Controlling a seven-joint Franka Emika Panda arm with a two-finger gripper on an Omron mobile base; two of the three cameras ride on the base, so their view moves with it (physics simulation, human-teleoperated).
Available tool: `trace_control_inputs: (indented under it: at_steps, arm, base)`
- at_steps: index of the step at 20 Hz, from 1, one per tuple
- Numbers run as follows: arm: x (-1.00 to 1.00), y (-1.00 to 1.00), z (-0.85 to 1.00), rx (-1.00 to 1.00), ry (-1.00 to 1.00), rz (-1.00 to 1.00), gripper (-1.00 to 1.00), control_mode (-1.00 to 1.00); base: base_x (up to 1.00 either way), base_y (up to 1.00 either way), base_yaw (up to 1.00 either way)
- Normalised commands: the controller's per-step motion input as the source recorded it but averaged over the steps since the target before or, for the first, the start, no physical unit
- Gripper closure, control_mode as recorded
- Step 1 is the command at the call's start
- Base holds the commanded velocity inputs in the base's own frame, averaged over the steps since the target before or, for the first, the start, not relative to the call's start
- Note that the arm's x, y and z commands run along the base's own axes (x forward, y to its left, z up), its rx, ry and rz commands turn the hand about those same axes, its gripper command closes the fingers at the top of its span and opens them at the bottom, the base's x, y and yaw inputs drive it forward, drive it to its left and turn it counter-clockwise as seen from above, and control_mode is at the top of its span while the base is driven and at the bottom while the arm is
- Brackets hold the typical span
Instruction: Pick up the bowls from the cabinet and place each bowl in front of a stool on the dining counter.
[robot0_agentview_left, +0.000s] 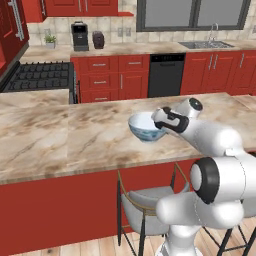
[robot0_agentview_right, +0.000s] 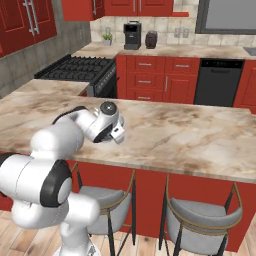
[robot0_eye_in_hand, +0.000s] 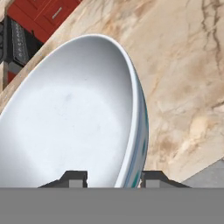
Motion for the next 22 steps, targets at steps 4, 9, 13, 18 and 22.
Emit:
trace_control_inputs:
  at_steps: [4,9,13,18,22]
  arm:
    - [0.14,-0.02,-0.38,0.00,0.00,0.00,1.00,-1.00]
    - [0.04,0.00,-0.29,0.00,0.00,0.00,1.00,-1.00]
    - [0.00,0.00,-0.23,0.00,0.00,0.00,1.00,-1.00]
    - [0.01,0.00,-0.23,0.00,0.00,0.00,1.00,-1.00]
    - [0.09,0.00,-0.25,0.00,0.00,0.00,1.00,-1.00]
  base:
    - [0.00,0.00,0.00]
    - [0.00,0.00,0.00]
    - [0.00,0.00,0.00]
    - [0.00,0.00,0.00]
    - [0.00,0.00,0.00]
